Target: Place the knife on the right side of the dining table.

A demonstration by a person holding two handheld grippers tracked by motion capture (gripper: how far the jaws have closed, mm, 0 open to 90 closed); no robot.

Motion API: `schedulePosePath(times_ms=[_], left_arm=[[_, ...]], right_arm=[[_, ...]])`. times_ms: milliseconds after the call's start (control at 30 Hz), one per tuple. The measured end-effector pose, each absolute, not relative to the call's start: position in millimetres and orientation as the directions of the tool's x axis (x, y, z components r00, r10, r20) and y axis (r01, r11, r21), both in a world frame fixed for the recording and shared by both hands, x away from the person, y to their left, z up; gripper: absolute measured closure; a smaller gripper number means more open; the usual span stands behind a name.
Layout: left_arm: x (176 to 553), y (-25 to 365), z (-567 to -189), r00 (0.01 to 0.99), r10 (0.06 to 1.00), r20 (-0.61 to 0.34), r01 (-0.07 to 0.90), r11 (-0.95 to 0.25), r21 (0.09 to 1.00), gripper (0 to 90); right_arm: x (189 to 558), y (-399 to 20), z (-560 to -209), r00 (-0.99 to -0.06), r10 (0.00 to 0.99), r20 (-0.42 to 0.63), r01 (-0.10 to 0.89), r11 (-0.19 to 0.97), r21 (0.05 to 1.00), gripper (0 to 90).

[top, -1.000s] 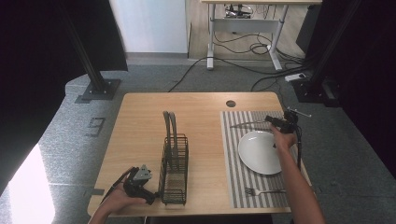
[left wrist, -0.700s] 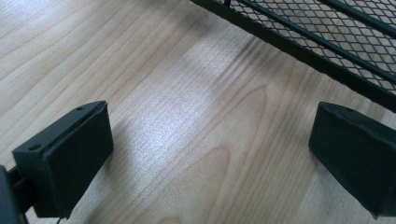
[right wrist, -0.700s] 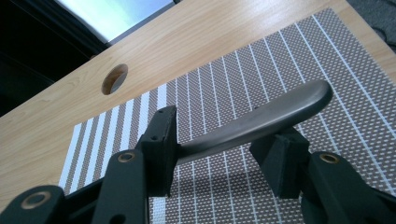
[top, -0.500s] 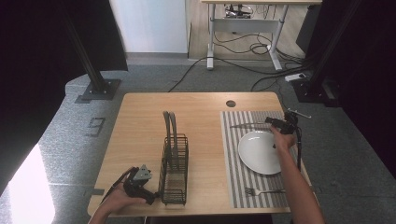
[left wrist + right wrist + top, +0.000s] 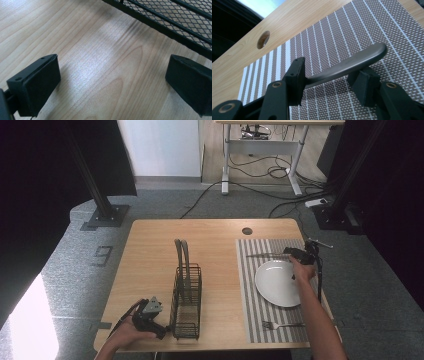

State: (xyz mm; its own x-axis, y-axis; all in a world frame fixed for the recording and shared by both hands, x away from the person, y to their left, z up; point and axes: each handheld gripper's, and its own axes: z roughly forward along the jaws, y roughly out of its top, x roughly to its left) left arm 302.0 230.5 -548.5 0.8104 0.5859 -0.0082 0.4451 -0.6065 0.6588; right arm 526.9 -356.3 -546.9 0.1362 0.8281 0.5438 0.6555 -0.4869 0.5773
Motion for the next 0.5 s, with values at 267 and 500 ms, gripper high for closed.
schedulePosePath(times_ms=[267, 500], left_arm=[[302.0, 230.5, -548.5, 0.810, 0.586, -0.008, 0.445, -0.606, 0.659, 0.0], [301.9, 230.5, -548.5, 0.810, 0.586, -0.008, 0.445, -0.606, 0.659, 0.0]], right_arm=[[527.6, -355.2, -547.0, 0.131, 0.835, 0.535, 0.655, -0.477, 0.585, 48.0], [528.0, -352.1, -546.5, 0.116, 0.848, 0.516, 0.664, -0.453, 0.595, 47.7]])
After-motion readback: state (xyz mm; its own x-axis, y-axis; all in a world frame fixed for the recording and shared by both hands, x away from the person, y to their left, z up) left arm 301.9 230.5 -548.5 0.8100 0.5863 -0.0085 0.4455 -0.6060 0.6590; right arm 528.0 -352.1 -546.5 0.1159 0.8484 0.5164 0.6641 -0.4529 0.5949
